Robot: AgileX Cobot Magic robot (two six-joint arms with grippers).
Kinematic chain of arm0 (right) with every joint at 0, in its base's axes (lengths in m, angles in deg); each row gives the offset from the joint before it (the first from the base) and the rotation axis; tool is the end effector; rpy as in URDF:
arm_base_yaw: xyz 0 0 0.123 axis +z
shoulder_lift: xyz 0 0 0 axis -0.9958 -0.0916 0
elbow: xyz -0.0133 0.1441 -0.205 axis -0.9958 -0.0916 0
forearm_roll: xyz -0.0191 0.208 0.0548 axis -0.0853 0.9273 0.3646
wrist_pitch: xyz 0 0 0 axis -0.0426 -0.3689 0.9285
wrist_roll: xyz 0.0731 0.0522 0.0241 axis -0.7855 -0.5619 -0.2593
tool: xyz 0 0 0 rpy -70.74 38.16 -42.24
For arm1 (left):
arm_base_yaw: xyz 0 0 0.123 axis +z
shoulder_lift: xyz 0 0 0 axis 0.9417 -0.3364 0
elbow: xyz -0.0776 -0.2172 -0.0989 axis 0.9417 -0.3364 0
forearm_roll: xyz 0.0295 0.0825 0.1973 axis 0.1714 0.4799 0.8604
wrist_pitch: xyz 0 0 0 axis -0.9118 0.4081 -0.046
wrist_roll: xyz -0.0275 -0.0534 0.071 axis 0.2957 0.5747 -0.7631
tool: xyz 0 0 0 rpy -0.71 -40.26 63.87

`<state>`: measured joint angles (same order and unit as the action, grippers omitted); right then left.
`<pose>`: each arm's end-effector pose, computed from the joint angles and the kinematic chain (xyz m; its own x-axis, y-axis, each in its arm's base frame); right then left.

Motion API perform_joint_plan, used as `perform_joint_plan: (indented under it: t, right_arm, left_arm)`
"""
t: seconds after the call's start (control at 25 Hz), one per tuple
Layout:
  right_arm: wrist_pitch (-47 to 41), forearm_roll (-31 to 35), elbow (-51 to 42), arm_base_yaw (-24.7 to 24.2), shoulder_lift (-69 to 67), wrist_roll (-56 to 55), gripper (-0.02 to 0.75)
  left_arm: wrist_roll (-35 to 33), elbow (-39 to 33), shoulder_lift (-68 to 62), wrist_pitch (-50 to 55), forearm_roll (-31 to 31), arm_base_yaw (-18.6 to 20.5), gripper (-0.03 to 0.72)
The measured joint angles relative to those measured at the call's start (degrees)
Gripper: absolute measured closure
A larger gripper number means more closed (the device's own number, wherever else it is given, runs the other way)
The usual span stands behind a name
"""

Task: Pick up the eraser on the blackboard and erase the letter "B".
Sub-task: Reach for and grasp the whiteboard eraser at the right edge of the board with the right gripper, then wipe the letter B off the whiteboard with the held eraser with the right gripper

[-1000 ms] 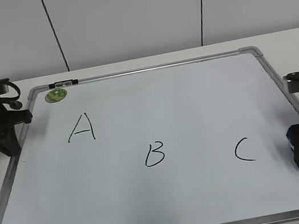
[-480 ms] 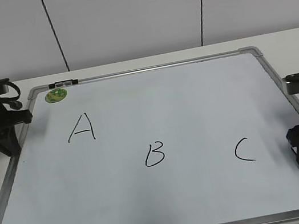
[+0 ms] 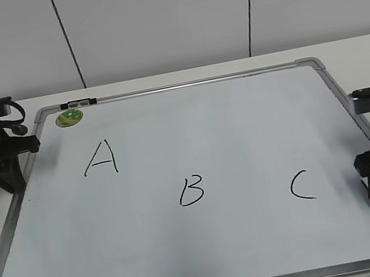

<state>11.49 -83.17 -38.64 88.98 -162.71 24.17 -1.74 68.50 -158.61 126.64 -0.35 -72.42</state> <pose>0.2542 0.0217 0.1418 -0.9981 -0.0502 -0.0351 -0.0513 0.9982 0.0313 0.3808 -0.0212 0.1187 -0.9976 -0.0439 -0.0539 -0.0393 0.9957 -0.0842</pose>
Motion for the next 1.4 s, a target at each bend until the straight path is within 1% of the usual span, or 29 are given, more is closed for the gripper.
perform_joint_plan:
  t: [0.2,0.36,0.44,0.52,0.68,0.84,0.96,1.2,1.4]
  right_arm:
    - [-7.35,0.64,6.94,0.00,0.00,0.00,0.213]
    - [-11.03,1.29,11.75,0.14,0.00,0.00,0.213]
    - [-12.26,1.41,13.91,1.11,-0.04,0.00,0.213]
    - [-13.75,1.41,16.80,3.33,-0.88,0.10,0.213]
    - [-17.00,1.41,23.87,9.74,-5.72,0.11,0.213]
    - [-19.34,1.41,32.75,15.61,-12.04,0.11,0.213]
    - [-20.79,1.51,39.70,19.01,-17.36,0.20,0.213]
    - [-22.18,1.51,49.31,23.48,-26.26,0.22,0.214]
    - [-22.55,1.74,53.11,25.20,-31.48,0.22,0.213]
  left_arm:
    - [0.00,0.00,0.00,0.00,-0.17,0.00,0.639]
    - [0.00,0.00,0.00,0.00,-0.42,0.00,0.639]
    - [0.00,0.00,0.00,0.00,-0.42,0.00,0.639]
    - [-0.10,0.00,0.00,0.00,-0.42,0.00,0.639]
    - [-0.10,0.00,0.00,0.00,-0.44,0.00,0.639]
    - [-0.10,0.00,0.00,0.00,-0.55,0.00,0.639]
    - [-0.10,0.00,0.00,0.00,-0.55,0.00,0.639]
    - [-0.10,0.09,0.00,0.00,-0.55,0.00,0.639]
    - [-0.10,0.09,0.00,0.00,-0.58,0.00,0.636]
